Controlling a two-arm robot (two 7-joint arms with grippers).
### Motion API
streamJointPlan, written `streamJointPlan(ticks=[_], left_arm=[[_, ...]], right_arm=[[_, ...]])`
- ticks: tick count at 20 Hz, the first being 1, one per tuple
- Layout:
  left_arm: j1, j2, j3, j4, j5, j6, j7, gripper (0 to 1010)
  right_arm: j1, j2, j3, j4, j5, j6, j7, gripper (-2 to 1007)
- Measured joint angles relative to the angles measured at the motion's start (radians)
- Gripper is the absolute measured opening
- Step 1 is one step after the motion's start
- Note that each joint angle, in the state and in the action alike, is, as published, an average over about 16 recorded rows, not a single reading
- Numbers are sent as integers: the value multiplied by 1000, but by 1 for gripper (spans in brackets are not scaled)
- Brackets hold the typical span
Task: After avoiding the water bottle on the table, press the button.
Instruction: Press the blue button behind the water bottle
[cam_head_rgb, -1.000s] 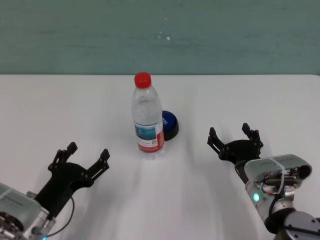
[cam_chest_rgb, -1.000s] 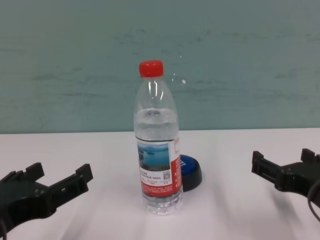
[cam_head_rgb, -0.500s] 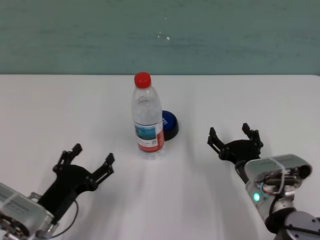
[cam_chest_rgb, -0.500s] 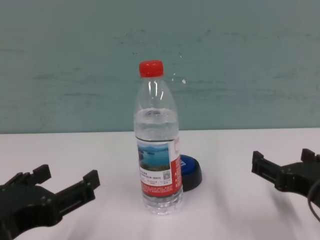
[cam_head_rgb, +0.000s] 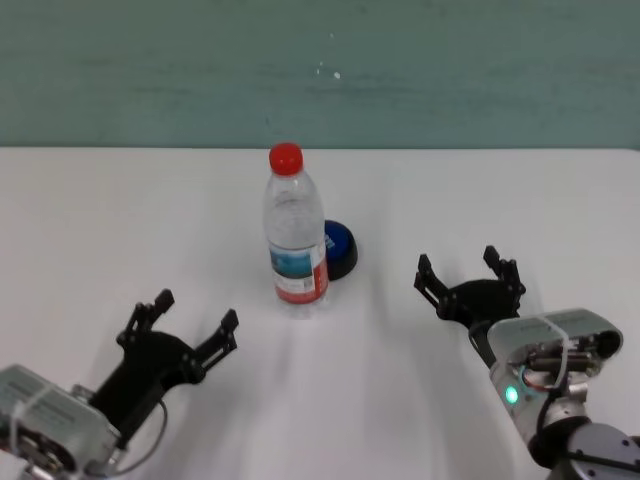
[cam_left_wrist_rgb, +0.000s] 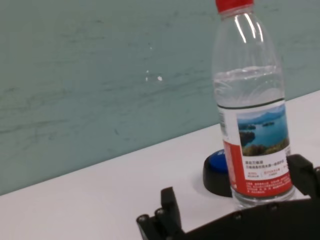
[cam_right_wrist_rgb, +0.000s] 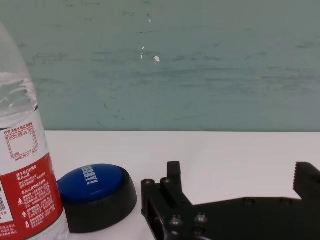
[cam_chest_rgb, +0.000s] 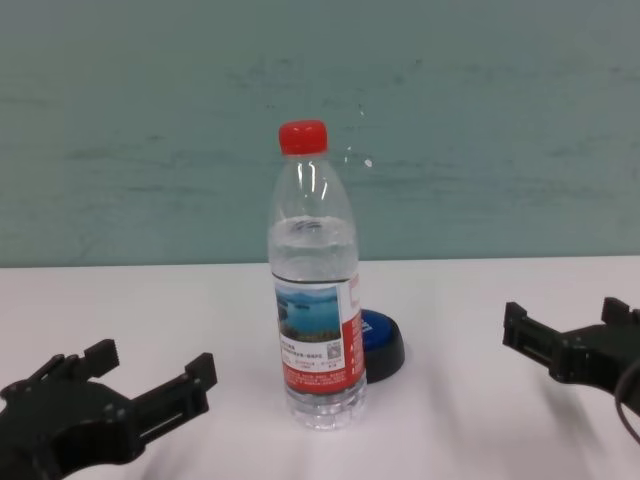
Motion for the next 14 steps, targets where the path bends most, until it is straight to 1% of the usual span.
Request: streamJointPlan(ticks=[14], left_arm=[[-44, -32, 34, 45, 44, 7, 22, 1010]], right_arm=[[0, 0, 0, 0, 0, 0, 0, 1004]])
